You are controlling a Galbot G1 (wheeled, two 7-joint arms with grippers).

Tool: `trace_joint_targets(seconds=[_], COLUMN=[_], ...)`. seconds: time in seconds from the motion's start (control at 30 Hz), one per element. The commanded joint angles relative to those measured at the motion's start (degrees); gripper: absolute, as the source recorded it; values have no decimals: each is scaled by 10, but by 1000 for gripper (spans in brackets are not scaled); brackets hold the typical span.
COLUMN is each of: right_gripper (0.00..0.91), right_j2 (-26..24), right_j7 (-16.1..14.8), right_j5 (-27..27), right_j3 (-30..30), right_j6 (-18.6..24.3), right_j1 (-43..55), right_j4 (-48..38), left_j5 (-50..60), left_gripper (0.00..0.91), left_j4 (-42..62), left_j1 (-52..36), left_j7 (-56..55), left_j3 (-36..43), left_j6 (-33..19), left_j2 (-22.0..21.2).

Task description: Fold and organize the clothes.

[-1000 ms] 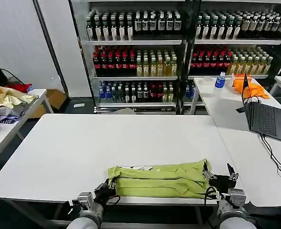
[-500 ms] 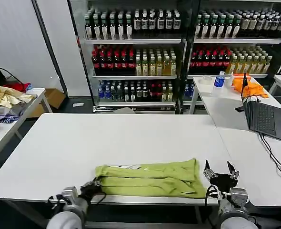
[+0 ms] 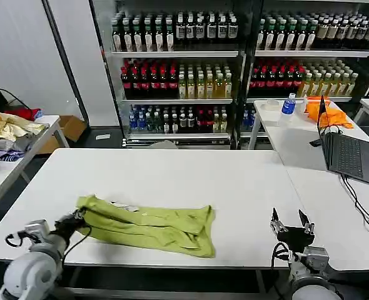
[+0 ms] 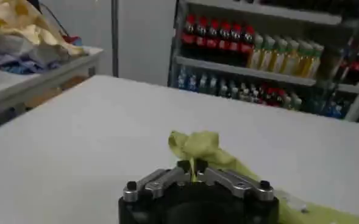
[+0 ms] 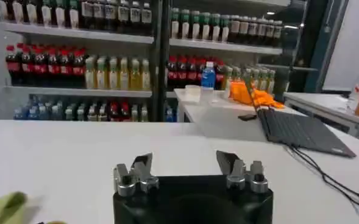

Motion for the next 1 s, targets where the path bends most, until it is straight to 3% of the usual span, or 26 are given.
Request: trace_joint_targets(seconds=[0.03, 0.3, 0.67, 1.0], right_gripper=[715, 685, 645, 625], right_j2=[-1, -5, -14, -16], right_j7=[0, 0, -1, -2], right_j5=[-1, -3, -3, 1], right_j3=[0, 5, 5, 6], right_j6=[1, 2, 7, 11], right_j1=[-5, -17, -16, -7], right_j4=[2, 3, -15, -25], left_j5=[-135, -185, -180, -134], left_gripper=[20, 20, 20, 20], left_j4=[-117, -156, -75, 12], left_j1=[-11, -16, -87, -118], left_j7=[-3, -3, -10, -16], left_j3=[-20, 81, 232, 319], left_j6=[14, 20, 17, 9], left_j2=[26, -35, -137, -194])
